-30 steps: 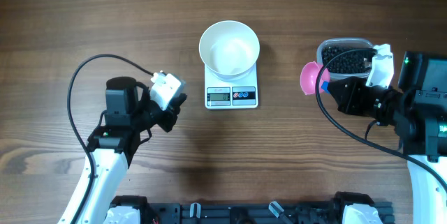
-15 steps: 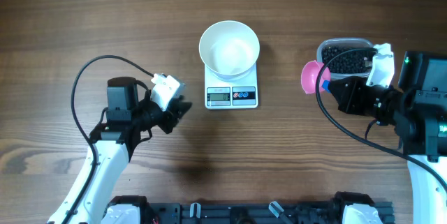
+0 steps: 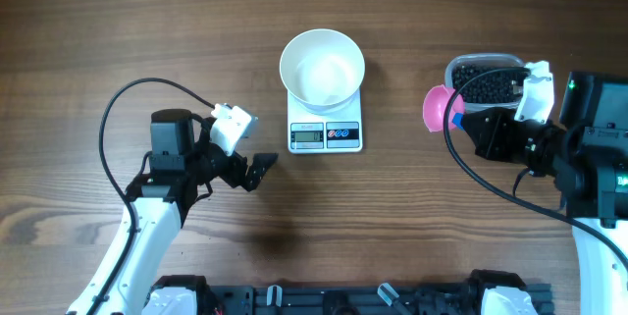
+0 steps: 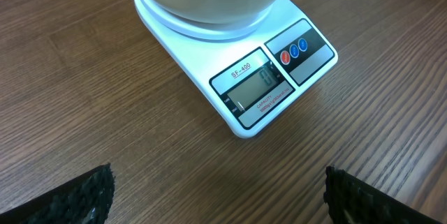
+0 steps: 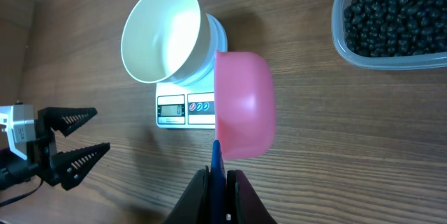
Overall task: Scoop item into bowl and weigh 150g on scale
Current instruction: 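Withdraw the left gripper from the scale to the left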
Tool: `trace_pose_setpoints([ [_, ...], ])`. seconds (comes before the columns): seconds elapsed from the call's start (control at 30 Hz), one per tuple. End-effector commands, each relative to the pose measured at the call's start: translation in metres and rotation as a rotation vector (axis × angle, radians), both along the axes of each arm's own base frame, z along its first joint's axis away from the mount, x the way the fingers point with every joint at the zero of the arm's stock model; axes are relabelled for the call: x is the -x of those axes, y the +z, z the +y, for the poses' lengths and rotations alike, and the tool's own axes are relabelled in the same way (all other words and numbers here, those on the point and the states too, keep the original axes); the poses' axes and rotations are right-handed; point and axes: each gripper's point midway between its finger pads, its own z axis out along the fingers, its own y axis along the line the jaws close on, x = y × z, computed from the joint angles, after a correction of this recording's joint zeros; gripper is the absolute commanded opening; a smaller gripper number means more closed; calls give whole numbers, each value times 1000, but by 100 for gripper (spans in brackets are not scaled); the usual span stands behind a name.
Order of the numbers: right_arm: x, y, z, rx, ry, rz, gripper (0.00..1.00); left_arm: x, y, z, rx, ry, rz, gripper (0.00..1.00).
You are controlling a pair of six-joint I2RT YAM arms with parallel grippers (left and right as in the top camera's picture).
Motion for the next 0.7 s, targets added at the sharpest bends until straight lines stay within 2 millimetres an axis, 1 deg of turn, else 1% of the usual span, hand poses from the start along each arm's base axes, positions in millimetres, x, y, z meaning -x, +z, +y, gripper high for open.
trace_pose_setpoints([
  [0.0,-2,4,0,9,-1,-14,4,-2,0,1,-2,-2,-23,100],
  [0.07,-2,4,0,9,-1,-14,4,-4,9,-4,19,-23,-62,100],
  [0.2,-2,4,0,9,-1,-14,4,-1,22,-14,34,-61,-104,100],
  [0.37,-2,4,0,9,-1,-14,4,10,42,-34,41,-132,-174,100],
  [0.43,-2,4,0,9,-1,-14,4,15,49,-35,30,-134,-194,100],
  [0.5,-2,4,0,9,-1,-14,4,20,50,-31,10,-116,-188,100],
  [0.57,-2,4,0,9,-1,-15,4,32,49,-29,6,-116,-151,100],
  [0.67,-2,4,0,9,-1,-17,4,49,48,-32,0,-136,-123,100],
])
